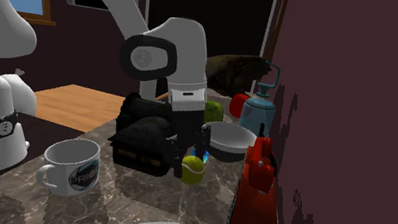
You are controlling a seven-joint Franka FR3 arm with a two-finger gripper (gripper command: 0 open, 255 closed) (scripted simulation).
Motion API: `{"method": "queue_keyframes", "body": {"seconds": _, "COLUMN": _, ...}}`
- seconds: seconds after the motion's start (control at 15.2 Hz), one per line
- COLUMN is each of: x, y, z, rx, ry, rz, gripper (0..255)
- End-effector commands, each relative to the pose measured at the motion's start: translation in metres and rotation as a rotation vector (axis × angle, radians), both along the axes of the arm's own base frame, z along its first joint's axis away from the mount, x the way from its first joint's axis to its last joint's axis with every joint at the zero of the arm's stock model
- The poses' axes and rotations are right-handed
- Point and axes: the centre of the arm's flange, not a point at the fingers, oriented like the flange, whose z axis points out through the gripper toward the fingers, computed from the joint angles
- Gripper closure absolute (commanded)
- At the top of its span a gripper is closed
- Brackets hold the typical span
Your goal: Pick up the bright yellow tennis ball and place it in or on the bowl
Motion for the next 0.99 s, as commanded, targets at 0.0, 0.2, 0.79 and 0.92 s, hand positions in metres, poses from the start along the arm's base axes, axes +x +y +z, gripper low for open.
{"method": "queue_keyframes", "body": {"seconds": 0.0, "x": 0.0, "y": 0.0, "z": 0.009, "rx": 0.0, "ry": 0.0, "rz": 0.0, "gripper": 255}}
{"method": "queue_keyframes", "body": {"seconds": 0.2, "x": 0.0, "y": 0.0, "z": 0.025, "rx": 0.0, "ry": 0.0, "rz": 0.0, "gripper": 255}}
{"method": "queue_keyframes", "body": {"seconds": 0.79, "x": 0.0, "y": 0.0, "z": 0.072, "rx": 0.0, "ry": 0.0, "rz": 0.0, "gripper": 255}}
{"method": "queue_keyframes", "body": {"seconds": 0.92, "x": 0.0, "y": 0.0, "z": 0.083, "rx": 0.0, "ry": 0.0, "rz": 0.0, "gripper": 255}}
